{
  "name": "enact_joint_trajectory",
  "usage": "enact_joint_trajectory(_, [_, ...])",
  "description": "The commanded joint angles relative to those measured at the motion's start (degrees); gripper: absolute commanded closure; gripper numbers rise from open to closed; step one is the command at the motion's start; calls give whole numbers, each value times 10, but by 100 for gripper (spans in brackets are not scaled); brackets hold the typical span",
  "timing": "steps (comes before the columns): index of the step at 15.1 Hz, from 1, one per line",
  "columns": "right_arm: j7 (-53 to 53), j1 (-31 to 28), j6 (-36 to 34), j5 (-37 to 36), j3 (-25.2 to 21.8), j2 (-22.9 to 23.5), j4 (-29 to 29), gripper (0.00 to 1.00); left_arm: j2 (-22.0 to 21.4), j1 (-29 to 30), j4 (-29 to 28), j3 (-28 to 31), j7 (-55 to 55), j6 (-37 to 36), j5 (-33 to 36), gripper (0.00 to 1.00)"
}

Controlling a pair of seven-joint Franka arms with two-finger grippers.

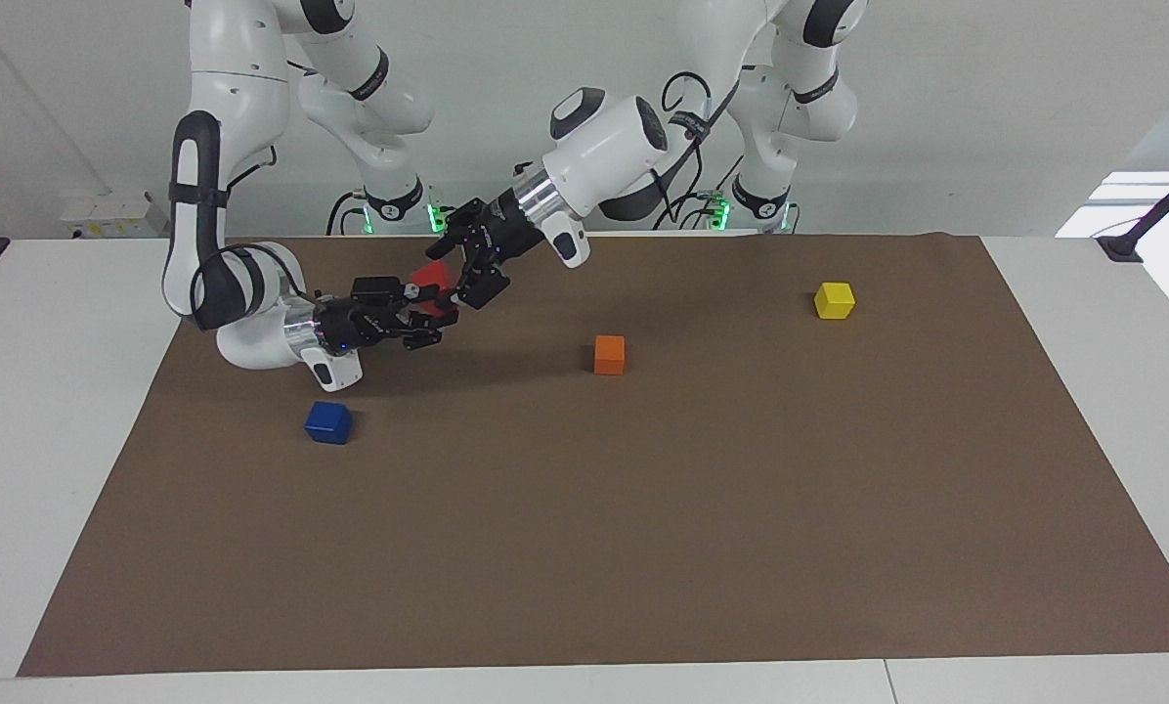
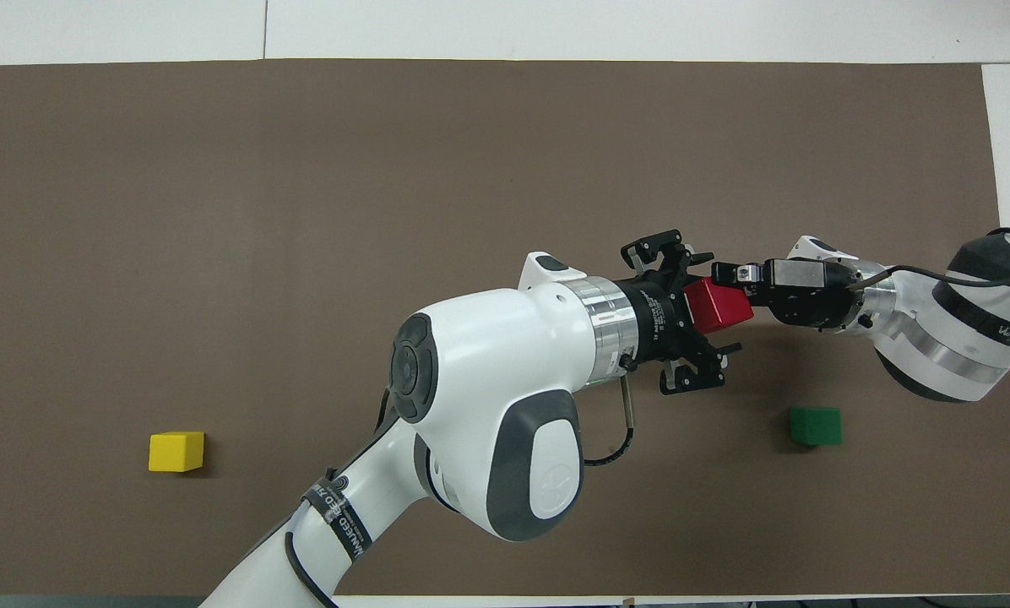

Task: Transfer red block to right arm and stack on blue block
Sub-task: 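Close the right gripper on the red cube held by the left gripper, then open the left gripper and withdraw it while the right gripper pulls away, then move the red cube over the blue cube with the right gripper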

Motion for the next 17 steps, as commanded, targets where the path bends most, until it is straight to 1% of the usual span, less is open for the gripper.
enact_joint_trajectory(1, [-3, -14, 29, -51, 0, -22, 4, 100, -56, 40, -58, 5, 3, -38, 10, 0])
enact_joint_trajectory(3, [-2, -17, 38, -72, 0, -24, 12, 100, -88, 94, -94, 5, 10, -98, 11, 0])
enact_joint_trajectory(5, [8, -18, 60, -105, -1, -37, 29, 100, -113, 151, -125, 5, 83, -162, 11, 0])
enact_joint_trajectory(7, [56, -21, 89, -163, -4, -59, 55, 100, -127, 199, -150, 6, 152, -186, 11, 0])
enact_joint_trajectory(9, [121, -30, 93, -206, -5, -72, 77, 100, -133, 259, -166, 6, 202, -193, 11, 0])
enact_joint_trajectory(10, [142, -35, 97, -237, -7, -78, 89, 100, -137, 293, -172, 6, 237, -211, 11, 0])
enact_joint_trajectory(13, [184, -56, 107, -381, -10, -78, 165, 100, -146, 389, -180, 8, 362, -258, 16, 0])
enact_joint_trajectory(14, [198, -58, 112, -436, -10, -77, 192, 100, -145, 419, -179, 8, 385, -264, 53, 0])
enact_joint_trajectory(15, [209, -59, 117, -492, -10, -74, 219, 100, -142, 440, -174, 8, 402, -276, 113, 0])
enact_joint_trajectory(16, [221, -58, 124, -545, -8, -71, 246, 100, -140, 453, -169, 8, 423, -287, 179, 0])
enact_joint_trajectory(17, [234, -54, 127, -593, -8, -70, 267, 100, -137, 459, -160, 8, 451, -293, 227, 0])
